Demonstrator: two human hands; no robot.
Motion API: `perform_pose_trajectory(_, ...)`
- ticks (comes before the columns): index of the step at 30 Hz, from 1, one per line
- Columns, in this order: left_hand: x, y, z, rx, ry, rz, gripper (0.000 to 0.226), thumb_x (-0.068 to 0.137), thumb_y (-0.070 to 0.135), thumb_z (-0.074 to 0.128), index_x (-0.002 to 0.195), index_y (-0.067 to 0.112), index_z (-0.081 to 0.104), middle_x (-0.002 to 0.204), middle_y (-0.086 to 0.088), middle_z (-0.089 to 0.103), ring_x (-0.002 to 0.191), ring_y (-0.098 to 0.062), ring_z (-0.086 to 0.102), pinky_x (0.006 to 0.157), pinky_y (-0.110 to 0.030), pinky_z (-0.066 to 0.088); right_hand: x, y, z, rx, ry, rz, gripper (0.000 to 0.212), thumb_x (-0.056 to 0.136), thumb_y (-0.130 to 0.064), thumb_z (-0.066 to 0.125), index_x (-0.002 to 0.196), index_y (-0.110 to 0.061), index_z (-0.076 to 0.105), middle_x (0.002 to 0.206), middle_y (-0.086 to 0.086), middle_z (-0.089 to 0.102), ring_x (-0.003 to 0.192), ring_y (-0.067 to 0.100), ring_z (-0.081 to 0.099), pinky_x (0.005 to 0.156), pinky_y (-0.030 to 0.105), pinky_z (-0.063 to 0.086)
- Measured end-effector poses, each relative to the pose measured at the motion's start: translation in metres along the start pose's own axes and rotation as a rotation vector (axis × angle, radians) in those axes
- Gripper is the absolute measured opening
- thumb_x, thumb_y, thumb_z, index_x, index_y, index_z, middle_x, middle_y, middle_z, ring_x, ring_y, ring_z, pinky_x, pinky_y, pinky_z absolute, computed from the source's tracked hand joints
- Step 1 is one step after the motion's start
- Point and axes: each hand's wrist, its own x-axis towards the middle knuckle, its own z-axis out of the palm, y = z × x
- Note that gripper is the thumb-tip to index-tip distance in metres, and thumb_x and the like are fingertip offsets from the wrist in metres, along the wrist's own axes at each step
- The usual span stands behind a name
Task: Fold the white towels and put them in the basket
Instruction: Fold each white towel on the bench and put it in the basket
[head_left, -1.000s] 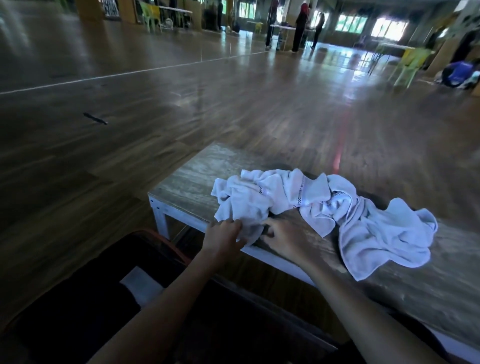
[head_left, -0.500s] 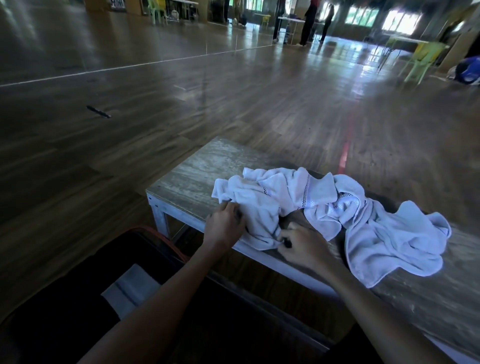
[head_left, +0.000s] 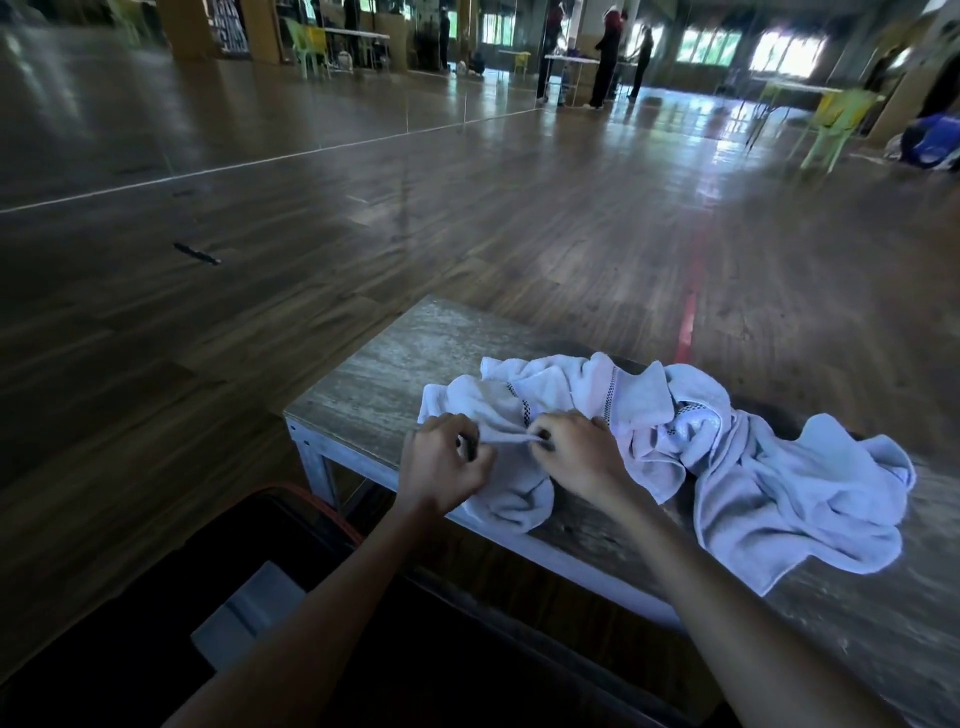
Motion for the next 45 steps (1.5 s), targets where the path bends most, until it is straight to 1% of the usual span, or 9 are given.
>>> perform_pose_trajectory(3,0.004,-0.006,-0.009,0.052,0.009,0.012,0.024,0.075,0.035,0.057,0.055,0.023,0.051,0.055,0.012,0.048,0.059,-0.008,0.053,0.056,-0.025,0.038,-0.018,0.013,-0.004,-0.092,-0.028,-0.04,0.008,0.079,-0.025,0.053,0.075,-0.02,0.058,0.073,-0.005,0.062,0.082,0.014,0.057,0.08,0.033,0.031)
perform_pose_trajectory(9,0.033,-0.02,0.005,0.134,-0.219,-0.179,0.042,0.089,0.042,0.053,0.124,0.021,0.057,0.124,0.0,0.06,0.115,-0.022,0.053,0.096,-0.045,0.041,-0.039,0.043,-0.023,-0.288,-0.245,-0.006,0.018,0.085,-0.037,0.054,0.07,-0.028,0.056,0.067,-0.01,0.055,0.08,0.012,0.05,0.097,0.037,0.025)
perform_pose_trajectory(15,0.038,-0.013,0.019,-0.08,-0.249,-0.045,0.041,0.073,0.048,0.039,0.077,0.019,0.068,0.082,0.004,0.068,0.082,-0.011,0.059,0.084,-0.044,0.044,-0.017,0.033,-0.04,-0.087,-0.146,-0.012,0.014,0.088,-0.027,0.05,0.086,-0.033,0.062,0.082,-0.015,0.063,0.084,0.007,0.059,0.094,0.037,0.031)
perform_pose_trajectory(18,0.032,-0.01,0.016,-0.191,-0.203,-0.017,0.046,0.073,0.043,0.037,0.08,0.012,0.069,0.089,0.002,0.07,0.087,-0.01,0.056,0.085,-0.035,0.04,0.006,0.016,-0.034,0.041,0.006,-0.101,0.018,0.088,-0.031,0.055,0.104,-0.033,0.061,0.091,-0.013,0.06,0.09,0.006,0.055,0.085,0.035,0.031)
perform_pose_trajectory(24,0.028,-0.021,0.002,-0.145,-0.156,0.044,0.017,0.078,0.045,0.055,0.072,0.032,0.064,0.079,0.018,0.066,0.09,-0.005,0.056,0.09,-0.046,0.038,0.032,-0.013,-0.025,0.106,-0.189,-0.236,0.035,0.091,-0.037,0.055,0.125,-0.045,0.053,0.085,-0.02,0.042,0.098,0.004,0.039,0.084,0.034,0.024)
perform_pose_trajectory(29,0.031,-0.018,-0.013,-0.067,-0.144,0.151,0.012,0.082,0.04,0.061,0.073,0.033,0.064,0.073,0.016,0.065,0.081,-0.001,0.055,0.088,-0.039,0.026,0.043,-0.018,-0.025,0.142,-0.242,-0.25,0.003,0.086,-0.039,0.062,0.086,-0.041,0.06,0.084,-0.015,0.049,0.089,0.002,0.042,0.088,0.038,0.033)
perform_pose_trajectory(31,0.034,-0.019,-0.019,-0.032,-0.158,0.182,0.015,0.082,0.043,0.06,0.075,0.03,0.065,0.069,0.018,0.063,0.076,0.002,0.053,0.086,-0.038,0.026,0.041,-0.019,-0.033,0.153,-0.236,-0.246,0.015,0.083,-0.039,0.066,0.075,-0.036,0.054,0.077,-0.016,0.046,0.082,0.0,0.039,0.086,0.037,0.03)
perform_pose_trajectory(38,0.063,0.01,-0.058,0.199,-0.374,0.339,0.023,0.081,0.054,0.059,0.081,0.032,0.065,0.073,0.022,0.058,0.075,0.013,0.039,0.078,-0.033,0.021,0.031,-0.025,-0.102,0.129,-0.242,-0.245,0.017,0.082,-0.036,0.069,0.073,-0.036,0.055,0.091,-0.014,0.062,0.097,0.0,0.044,0.093,0.033,0.021)
perform_pose_trajectory(45,0.123,0.107,-0.128,0.241,-0.193,0.418,0.019,0.084,0.048,0.061,0.082,0.029,0.063,0.064,0.02,0.054,0.069,0.003,0.049,0.072,-0.03,0.017,0.035,-0.038,-0.208,0.103,-0.065,-0.242,0.019,0.077,-0.032,0.074,0.069,-0.036,0.058,0.069,-0.015,0.059,0.071,-0.003,0.054,0.096,0.039,0.03)
